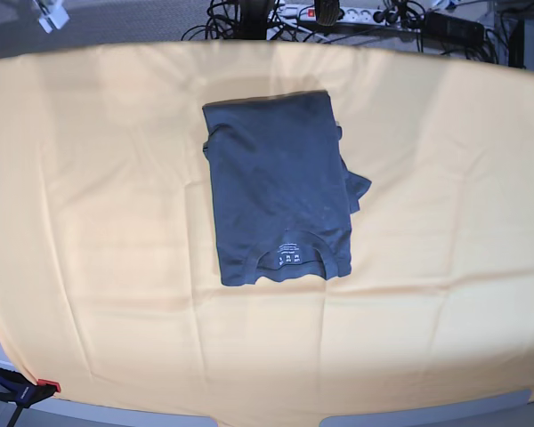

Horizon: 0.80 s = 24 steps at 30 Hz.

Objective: Fold the T-shirt properly

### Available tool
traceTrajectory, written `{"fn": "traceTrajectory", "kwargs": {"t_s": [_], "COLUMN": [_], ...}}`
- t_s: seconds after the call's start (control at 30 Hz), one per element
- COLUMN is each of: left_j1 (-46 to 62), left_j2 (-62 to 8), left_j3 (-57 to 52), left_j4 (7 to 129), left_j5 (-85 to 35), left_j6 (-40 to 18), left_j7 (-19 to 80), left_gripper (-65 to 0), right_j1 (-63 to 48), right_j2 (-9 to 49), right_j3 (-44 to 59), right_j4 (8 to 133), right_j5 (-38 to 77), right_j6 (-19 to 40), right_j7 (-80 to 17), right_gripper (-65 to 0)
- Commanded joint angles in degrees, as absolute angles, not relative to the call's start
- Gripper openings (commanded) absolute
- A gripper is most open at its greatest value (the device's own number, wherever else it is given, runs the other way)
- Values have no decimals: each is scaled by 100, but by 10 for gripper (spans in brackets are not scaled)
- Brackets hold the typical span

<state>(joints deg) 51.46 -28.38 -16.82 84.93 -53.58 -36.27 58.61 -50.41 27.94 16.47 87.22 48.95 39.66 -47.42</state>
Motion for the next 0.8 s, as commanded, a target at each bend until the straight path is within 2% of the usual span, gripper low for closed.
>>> {"fn": "traceTrajectory", "kwargs": {"t_s": [0.0,0.1,0.23,0.4,0.47,0.6,0.77], "left_j1": [4956,4270,3664,3039,2814,2412,2213], "left_j2": [-2753,-2224,-1785,-1710,-1673,-1435,-867], "left_j3": [-1629,-1424,-1179,-731,-513,-43,414], "left_j4": [8267,7325,6080,4812,4372,3514,2871], "left_j5": [-5293,-4674,-3566,-2377,-1981,-1391,-1400], "left_j6": [-3636,-3640,-3640,-3586,-3251,-2029,-1166], "left_j7": [5714,5332,3879,1800,1004,-340,-974], "left_gripper": [-650,-650,-650,-650,-650,-650,-650], "right_j1": [-4890,-4200,-3529,-2943,-2757,-2440,-2248], "right_j2": [2746,2443,2102,1675,1555,1354,1004], "right_j3": [1496,982,410,-202,-432,-891,-1253], "right_j4": [8545,7664,6386,5083,4685,4176,4047], "right_j5": [4705,3793,3002,2058,1715,1308,1299], "right_j6": [4000,4000,4000,3022,2637,2069,1330], "right_j7": [-4550,-3935,-2956,-1747,-1323,-766,-707], "right_gripper": [-650,-650,-650,-650,-650,-650,-650]}}
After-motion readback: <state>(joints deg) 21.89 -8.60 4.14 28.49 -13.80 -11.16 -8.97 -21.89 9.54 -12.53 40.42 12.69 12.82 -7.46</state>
